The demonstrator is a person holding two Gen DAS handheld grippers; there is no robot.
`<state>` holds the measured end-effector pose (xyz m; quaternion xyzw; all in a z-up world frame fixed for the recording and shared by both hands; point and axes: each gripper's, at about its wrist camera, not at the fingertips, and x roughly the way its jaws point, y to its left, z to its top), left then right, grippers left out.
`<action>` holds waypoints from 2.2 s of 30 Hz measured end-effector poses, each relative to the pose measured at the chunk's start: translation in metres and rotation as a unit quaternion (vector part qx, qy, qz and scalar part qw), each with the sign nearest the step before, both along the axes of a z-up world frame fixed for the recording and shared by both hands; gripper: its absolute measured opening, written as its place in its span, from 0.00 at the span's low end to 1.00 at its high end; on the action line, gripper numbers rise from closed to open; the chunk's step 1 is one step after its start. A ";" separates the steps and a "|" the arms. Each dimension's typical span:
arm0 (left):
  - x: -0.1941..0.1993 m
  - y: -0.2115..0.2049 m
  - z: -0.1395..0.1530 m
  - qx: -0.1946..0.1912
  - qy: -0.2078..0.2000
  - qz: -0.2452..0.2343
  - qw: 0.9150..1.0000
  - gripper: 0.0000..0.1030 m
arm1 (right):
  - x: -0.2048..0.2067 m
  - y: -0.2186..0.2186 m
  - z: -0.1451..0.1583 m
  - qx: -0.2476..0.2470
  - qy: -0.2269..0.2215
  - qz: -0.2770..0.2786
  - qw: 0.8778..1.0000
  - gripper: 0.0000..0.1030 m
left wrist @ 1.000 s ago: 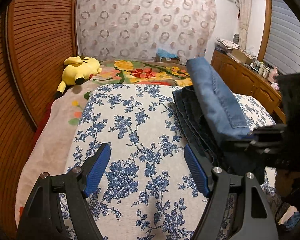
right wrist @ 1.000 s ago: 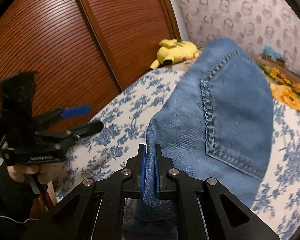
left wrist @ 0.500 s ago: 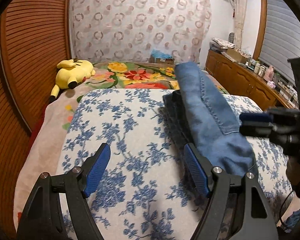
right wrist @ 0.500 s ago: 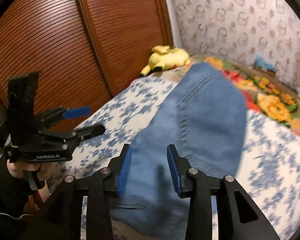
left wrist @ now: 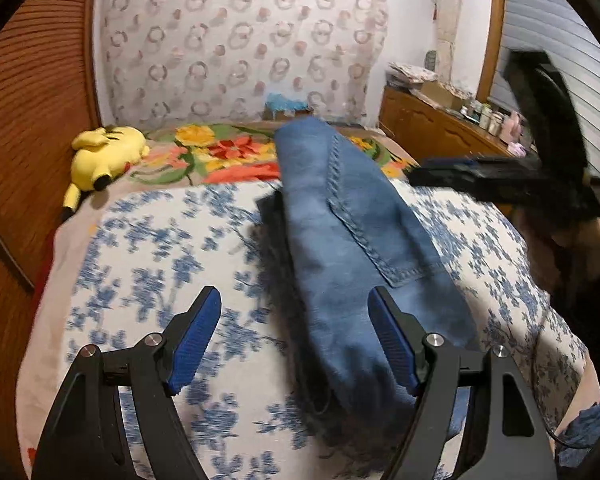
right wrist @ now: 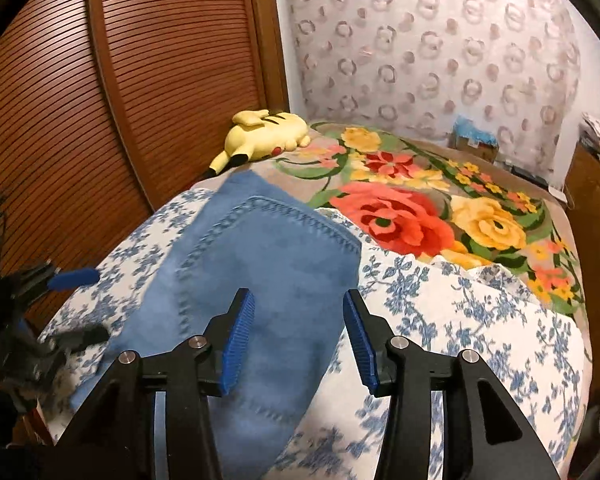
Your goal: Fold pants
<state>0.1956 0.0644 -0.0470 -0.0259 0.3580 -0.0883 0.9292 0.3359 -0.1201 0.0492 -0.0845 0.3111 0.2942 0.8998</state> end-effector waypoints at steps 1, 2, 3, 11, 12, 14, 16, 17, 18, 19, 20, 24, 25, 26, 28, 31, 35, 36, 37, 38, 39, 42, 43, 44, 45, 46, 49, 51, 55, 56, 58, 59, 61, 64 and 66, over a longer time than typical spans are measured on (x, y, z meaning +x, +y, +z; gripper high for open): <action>0.002 -0.003 -0.005 0.002 0.007 -0.003 1.000 0.74 | 0.007 0.003 -0.002 -0.001 0.002 0.000 1.000 0.53; 0.004 -0.006 -0.010 0.004 0.015 -0.006 1.000 0.74 | 0.015 0.007 -0.005 -0.001 0.007 0.000 1.000 0.56; 0.005 -0.007 -0.015 0.004 0.022 -0.008 1.000 0.74 | 0.022 0.008 -0.007 -0.001 0.013 0.001 1.000 0.59; 0.011 -0.005 -0.042 -0.054 0.067 -0.006 0.996 0.63 | 0.091 0.016 -0.037 0.025 0.097 0.011 0.995 0.74; 0.010 -0.004 -0.045 -0.065 0.073 -0.009 0.995 0.57 | 0.097 0.015 -0.041 0.033 0.110 0.016 0.993 0.74; 0.010 -0.003 -0.047 -0.081 0.078 -0.017 0.994 0.49 | 0.105 0.016 -0.048 0.043 0.136 0.027 0.989 0.74; 0.009 -0.003 -0.046 -0.090 0.077 -0.019 0.993 0.37 | 0.112 0.018 -0.050 0.046 0.146 0.034 0.988 0.74; 0.008 -0.004 -0.045 -0.090 0.074 -0.020 0.993 0.32 | 0.114 0.018 -0.051 0.053 0.152 0.041 0.986 0.68; 0.007 -0.004 -0.044 -0.095 0.071 -0.022 0.993 0.24 | 0.120 0.016 -0.052 0.061 0.160 0.048 0.984 0.63; 0.006 -0.004 -0.043 -0.095 0.071 -0.022 0.993 0.21 | 0.122 0.016 -0.051 0.064 0.160 0.049 0.984 0.62; 0.006 -0.004 -0.043 -0.094 0.071 -0.022 0.993 0.17 | 0.122 0.015 -0.052 0.065 0.160 0.052 0.984 0.58; 0.004 0.003 -0.040 -0.102 0.066 -0.021 0.992 0.08 | 0.126 0.013 -0.051 0.081 0.159 0.059 0.982 0.41; 0.005 0.007 -0.039 -0.106 0.065 -0.021 0.992 0.07 | 0.123 0.013 -0.050 0.085 0.154 0.060 0.983 0.38; 0.003 0.010 -0.037 -0.108 0.062 -0.020 0.992 0.07 | 0.119 0.013 -0.050 0.089 0.150 0.060 0.983 0.33; -0.001 0.012 -0.037 -0.109 0.058 -0.020 0.992 0.07 | 0.115 0.020 -0.045 0.092 0.135 0.059 0.985 0.29; -0.004 0.020 -0.032 -0.111 0.048 -0.013 0.993 0.07 | 0.109 0.032 -0.039 0.100 0.118 0.062 0.986 0.27; -0.010 0.042 -0.027 -0.112 0.035 0.003 0.993 0.06 | 0.105 0.053 -0.035 0.106 0.104 0.071 0.986 0.25; -0.012 0.050 -0.026 -0.111 0.033 0.010 0.993 0.06 | 0.106 0.062 -0.034 0.106 0.102 0.074 0.986 0.25; -0.012 0.056 -0.026 -0.110 0.032 0.015 0.993 0.06 | 0.107 0.068 -0.036 0.106 0.103 0.075 0.986 0.25; -0.014 0.063 -0.026 -0.109 0.030 0.020 0.993 0.06 | 0.107 0.075 -0.037 0.108 0.104 0.077 0.986 0.25; -0.014 0.071 -0.026 -0.108 0.028 0.027 0.993 0.06 | 0.108 0.082 -0.037 0.108 0.103 0.079 0.986 0.25; -0.016 0.091 -0.025 -0.101 0.023 0.042 0.994 0.06 | 0.112 0.106 -0.040 0.113 0.105 0.081 0.985 0.25; -0.016 0.098 -0.025 -0.099 0.022 0.046 0.994 0.06 | 0.115 0.111 -0.041 0.115 0.105 0.080 0.985 0.25; -0.014 0.103 -0.024 -0.096 0.022 0.049 0.994 0.06 | 0.118 0.118 -0.042 0.117 0.104 0.080 0.984 0.25; -0.013 0.112 -0.024 -0.091 0.020 0.054 0.994 0.06 | 0.122 0.125 -0.044 0.118 0.104 0.079 0.984 0.25; -0.012 0.118 -0.023 -0.089 0.019 0.057 0.994 0.06 | 0.124 0.132 -0.045 0.121 0.104 0.077 0.984 0.25; -0.010 0.140 -0.021 -0.083 0.013 0.069 0.994 0.06 | 0.130 0.148 -0.047 0.132 0.107 0.074 0.983 0.25; -0.005 0.154 -0.020 -0.076 0.010 0.076 0.994 0.06 | 0.134 0.157 -0.049 0.141 0.112 0.068 0.981 0.25; 0.003 0.177 -0.020 -0.063 0.009 0.084 0.994 0.06 | 0.142 0.175 -0.055 0.157 0.117 0.056 0.979 0.25; 0.005 0.181 -0.020 -0.060 0.009 0.085 0.995 0.06 | 0.145 0.180 -0.057 0.163 0.120 0.053 0.978 0.25; 0.009 0.190 -0.019 -0.050 0.007 0.088 0.995 0.06 | 0.149 0.186 -0.059 0.170 0.123 0.047 0.977 0.25; 0.010 0.193 -0.018 -0.047 0.006 0.089 0.995 0.06 | 0.151 0.188 -0.061 0.172 0.123 0.046 0.976 0.25; 0.012 0.199 -0.016 -0.043 0.004 0.091 0.995 0.06 | 0.154 0.191 -0.064 0.171 0.125 0.045 0.976 0.25; 0.014 0.202 -0.012 -0.040 -0.002 0.089 0.995 0.06 | 0.156 0.191 -0.066 0.166 0.122 0.046 0.977 0.25; 0.018 0.203 -0.010 -0.033 -0.004 0.086 0.996 0.06 | 0.158 0.192 -0.062 0.162 0.121 0.046 0.978 0.25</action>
